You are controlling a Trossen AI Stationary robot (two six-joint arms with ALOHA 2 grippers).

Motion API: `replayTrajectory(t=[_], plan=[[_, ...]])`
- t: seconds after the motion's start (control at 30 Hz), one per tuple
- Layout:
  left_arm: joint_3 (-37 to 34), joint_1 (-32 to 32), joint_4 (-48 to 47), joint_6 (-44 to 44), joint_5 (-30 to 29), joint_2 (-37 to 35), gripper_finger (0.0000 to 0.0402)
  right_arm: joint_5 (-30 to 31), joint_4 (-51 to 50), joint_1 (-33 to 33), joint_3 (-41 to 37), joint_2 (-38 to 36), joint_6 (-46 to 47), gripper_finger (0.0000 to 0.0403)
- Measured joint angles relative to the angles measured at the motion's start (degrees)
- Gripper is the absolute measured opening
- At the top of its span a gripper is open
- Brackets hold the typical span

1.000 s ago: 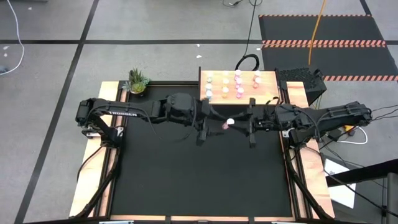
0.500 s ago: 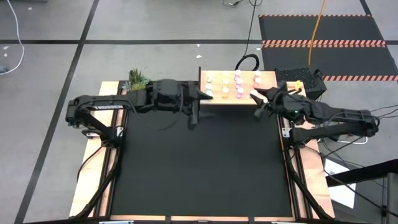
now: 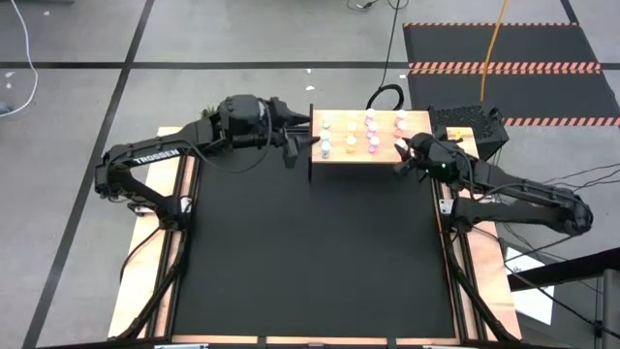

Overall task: Pick and place medicine bottles onto shelf by color
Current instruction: Put the orange pill bottle aligned with the other orange pill bottles on the shelf

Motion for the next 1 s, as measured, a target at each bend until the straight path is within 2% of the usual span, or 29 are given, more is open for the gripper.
replayTrajectory(t=[0.3, 0.47, 0.57, 0.77, 1.0], plan=[[0.00, 3.86, -2.10, 3.50, -0.01, 0.11, 0.0276, -7.83, 7.33, -8.19, -6.32, -0.51, 0.44, 0.0120], [0.00, 5.32, -3.44, 4.10, 0.09, 0.14, 0.0274, -8.31, 8.61, -11.07, -6.76, -0.53, 0.43, 0.0120], [0.00, 5.90, -3.69, 4.13, 0.17, 0.14, 0.0273, -8.87, 9.46, -12.14, -6.79, -0.62, 0.53, 0.0121], [0.00, 6.48, -3.66, 5.34, 0.54, 0.14, 0.0273, -13.82, 9.10, -13.02, -6.81, -0.58, 1.92, 0.0122], [0.00, 8.49, -3.79, 3.69, 0.51, -0.39, 0.0273, -13.95, 8.89, -14.69, -6.81, -0.59, 1.14, 0.0123]])
